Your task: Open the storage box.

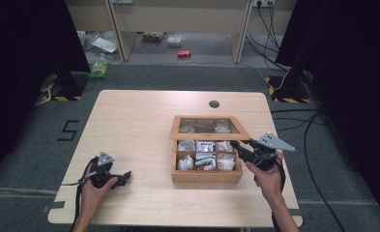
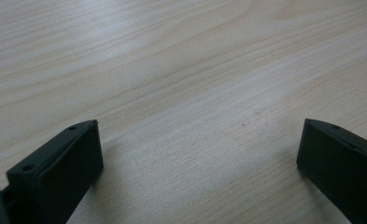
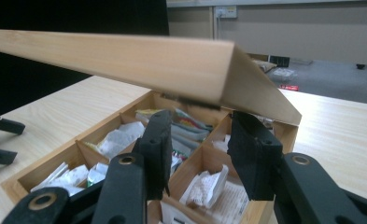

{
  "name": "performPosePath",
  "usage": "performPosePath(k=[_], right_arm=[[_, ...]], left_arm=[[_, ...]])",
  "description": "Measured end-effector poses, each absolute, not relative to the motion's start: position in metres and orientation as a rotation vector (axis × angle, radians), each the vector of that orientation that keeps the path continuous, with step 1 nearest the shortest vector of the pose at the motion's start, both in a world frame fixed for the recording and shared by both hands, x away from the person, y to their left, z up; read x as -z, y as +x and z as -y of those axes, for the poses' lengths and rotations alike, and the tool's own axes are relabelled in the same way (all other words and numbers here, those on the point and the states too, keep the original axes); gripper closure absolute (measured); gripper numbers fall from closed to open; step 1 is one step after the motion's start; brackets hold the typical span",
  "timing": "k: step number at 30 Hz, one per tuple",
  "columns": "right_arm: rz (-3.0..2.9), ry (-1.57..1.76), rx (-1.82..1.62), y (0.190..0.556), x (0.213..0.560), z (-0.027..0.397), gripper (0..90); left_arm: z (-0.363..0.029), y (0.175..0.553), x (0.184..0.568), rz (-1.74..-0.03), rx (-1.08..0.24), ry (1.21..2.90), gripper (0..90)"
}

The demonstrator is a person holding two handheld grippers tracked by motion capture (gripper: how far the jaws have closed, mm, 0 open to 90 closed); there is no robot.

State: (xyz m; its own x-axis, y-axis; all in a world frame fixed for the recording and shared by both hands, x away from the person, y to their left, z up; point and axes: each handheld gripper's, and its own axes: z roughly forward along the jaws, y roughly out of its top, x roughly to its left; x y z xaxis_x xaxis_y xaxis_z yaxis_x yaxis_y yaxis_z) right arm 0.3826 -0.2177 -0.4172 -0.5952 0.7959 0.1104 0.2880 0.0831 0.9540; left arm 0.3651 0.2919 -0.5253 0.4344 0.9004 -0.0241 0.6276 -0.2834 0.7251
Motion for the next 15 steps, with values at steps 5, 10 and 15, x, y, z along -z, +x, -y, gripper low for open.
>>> performPosePath(k=[5, 10, 15], right_arm=[[-1.908, 1.081, -1.535, 0.390, 0.416, 0.217, 59.6], [-1.892, 1.089, -1.549, 0.395, 0.415, 0.216, 59.6], [-1.881, 1.091, -1.553, 0.400, 0.414, 0.215, 59.6]], left_arm=[[-0.292, 0.365, 0.525, -1.282, -0.522, 2.018, 0.0], [-0.292, 0.365, 0.525, -1.282, -0.522, 2.019, 0.0], [-0.292, 0.365, 0.525, -1.282, -0.522, 2.019, 0.0]])
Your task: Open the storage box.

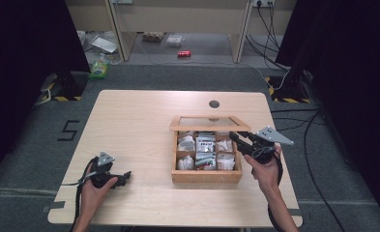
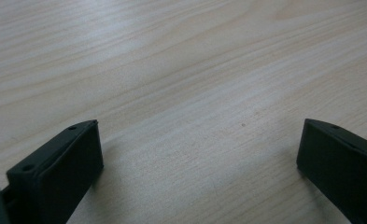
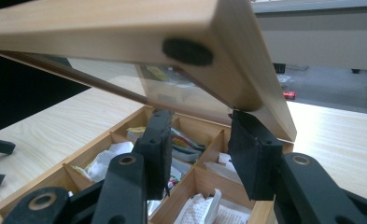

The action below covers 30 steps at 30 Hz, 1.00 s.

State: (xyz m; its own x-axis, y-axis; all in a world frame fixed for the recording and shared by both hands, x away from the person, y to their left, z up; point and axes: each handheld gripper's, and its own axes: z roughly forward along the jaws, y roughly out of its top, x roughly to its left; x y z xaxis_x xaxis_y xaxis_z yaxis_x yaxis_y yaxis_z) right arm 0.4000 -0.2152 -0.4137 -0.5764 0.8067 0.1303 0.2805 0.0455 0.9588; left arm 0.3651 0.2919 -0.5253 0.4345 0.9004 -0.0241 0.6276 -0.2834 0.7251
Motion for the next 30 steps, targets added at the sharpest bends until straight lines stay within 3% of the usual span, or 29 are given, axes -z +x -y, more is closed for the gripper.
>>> performPosePath(k=[30], right_arm=[[-1.803, 1.144, -1.591, 0.440, 0.401, 0.208, 58.0]], left_arm=[[-0.292, 0.365, 0.525, -1.282, -0.522, 2.018, 0.0]])
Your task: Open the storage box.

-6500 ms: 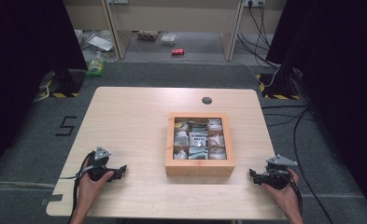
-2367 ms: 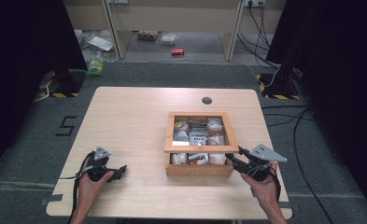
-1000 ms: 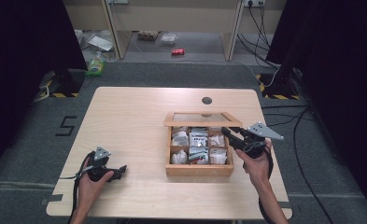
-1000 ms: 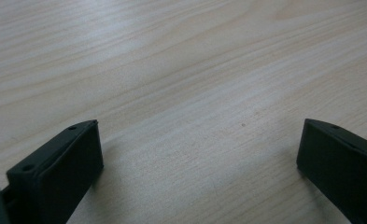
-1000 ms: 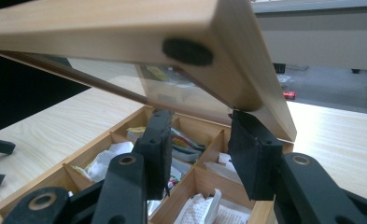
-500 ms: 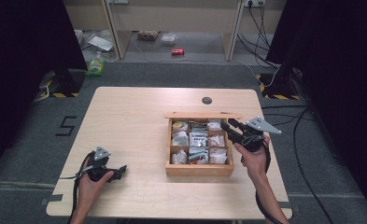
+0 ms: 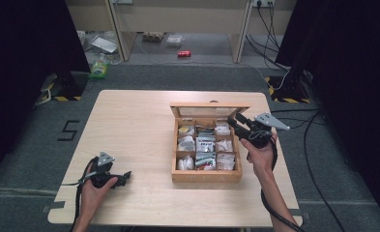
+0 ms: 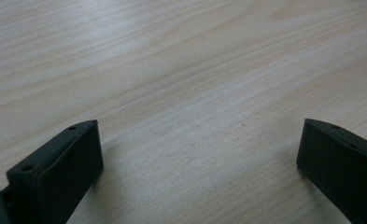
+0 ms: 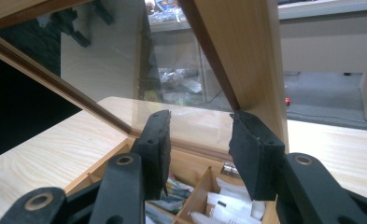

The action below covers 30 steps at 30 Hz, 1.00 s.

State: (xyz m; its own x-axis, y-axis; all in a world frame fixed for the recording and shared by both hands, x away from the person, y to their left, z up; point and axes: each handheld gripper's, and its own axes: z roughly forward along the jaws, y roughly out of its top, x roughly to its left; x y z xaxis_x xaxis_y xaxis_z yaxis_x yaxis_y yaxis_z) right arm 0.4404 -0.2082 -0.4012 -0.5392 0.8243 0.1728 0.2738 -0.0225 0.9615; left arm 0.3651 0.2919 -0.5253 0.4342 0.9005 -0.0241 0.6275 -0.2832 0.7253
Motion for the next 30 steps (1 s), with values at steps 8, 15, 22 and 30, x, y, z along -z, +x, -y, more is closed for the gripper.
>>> performPosePath(k=[8, 15, 22, 30], right_arm=[[-1.798, 1.152, -1.567, 0.451, 0.397, 0.205, 57.1], [-1.795, 1.170, -1.540, 0.462, 0.394, 0.202, 56.2], [-1.790, 1.187, -1.521, 0.470, 0.392, 0.199, 56.1], [-1.785, 1.205, -1.491, 0.479, 0.392, 0.197, 55.3]], left_arm=[[-0.292, 0.365, 0.525, -1.282, -0.521, 2.019, 0.0], [-0.292, 0.365, 0.525, -1.282, -0.522, 2.019, 0.0], [-0.292, 0.365, 0.525, -1.282, -0.522, 2.019, 0.0], [-0.292, 0.365, 0.525, -1.281, -0.521, 2.020, 0.0]])
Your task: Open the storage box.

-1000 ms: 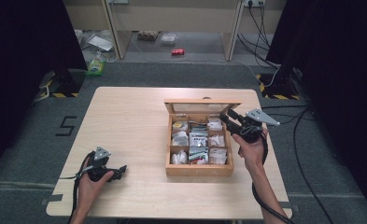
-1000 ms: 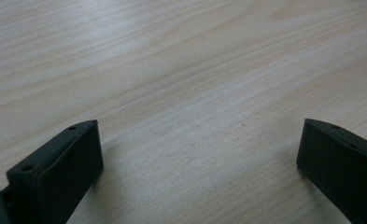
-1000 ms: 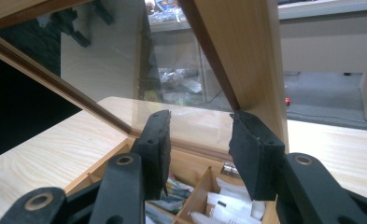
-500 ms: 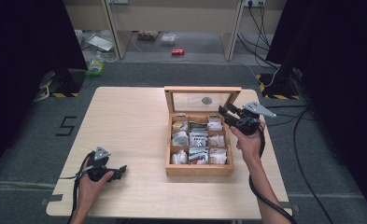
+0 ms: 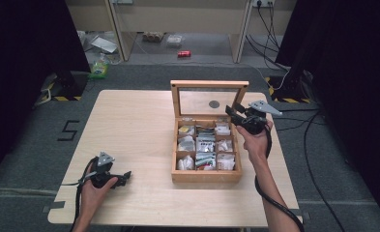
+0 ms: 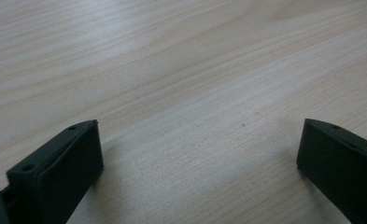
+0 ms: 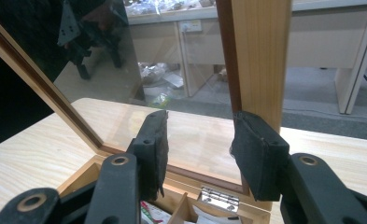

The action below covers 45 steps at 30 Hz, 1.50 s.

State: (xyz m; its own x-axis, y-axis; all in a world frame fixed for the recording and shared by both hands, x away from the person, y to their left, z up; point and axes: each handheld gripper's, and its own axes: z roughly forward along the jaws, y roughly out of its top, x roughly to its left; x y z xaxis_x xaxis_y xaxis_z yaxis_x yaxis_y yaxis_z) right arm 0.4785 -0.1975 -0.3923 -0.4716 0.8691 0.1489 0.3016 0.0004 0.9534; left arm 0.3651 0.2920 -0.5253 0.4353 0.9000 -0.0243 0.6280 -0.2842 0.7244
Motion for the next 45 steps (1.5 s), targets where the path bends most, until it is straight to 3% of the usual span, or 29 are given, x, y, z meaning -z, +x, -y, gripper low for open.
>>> performPosePath(k=[25, 45], right_arm=[[-1.794, 1.252, -1.359, 0.500, 0.390, 0.198, 51.4], [-1.845, 1.253, -1.344, 0.492, 0.390, 0.196, 48.8]], left_arm=[[-0.292, 0.365, 0.525, -1.282, -0.523, 2.018, 0.0], [-0.292, 0.365, 0.525, -1.282, -0.522, 2.019, 0.0]])
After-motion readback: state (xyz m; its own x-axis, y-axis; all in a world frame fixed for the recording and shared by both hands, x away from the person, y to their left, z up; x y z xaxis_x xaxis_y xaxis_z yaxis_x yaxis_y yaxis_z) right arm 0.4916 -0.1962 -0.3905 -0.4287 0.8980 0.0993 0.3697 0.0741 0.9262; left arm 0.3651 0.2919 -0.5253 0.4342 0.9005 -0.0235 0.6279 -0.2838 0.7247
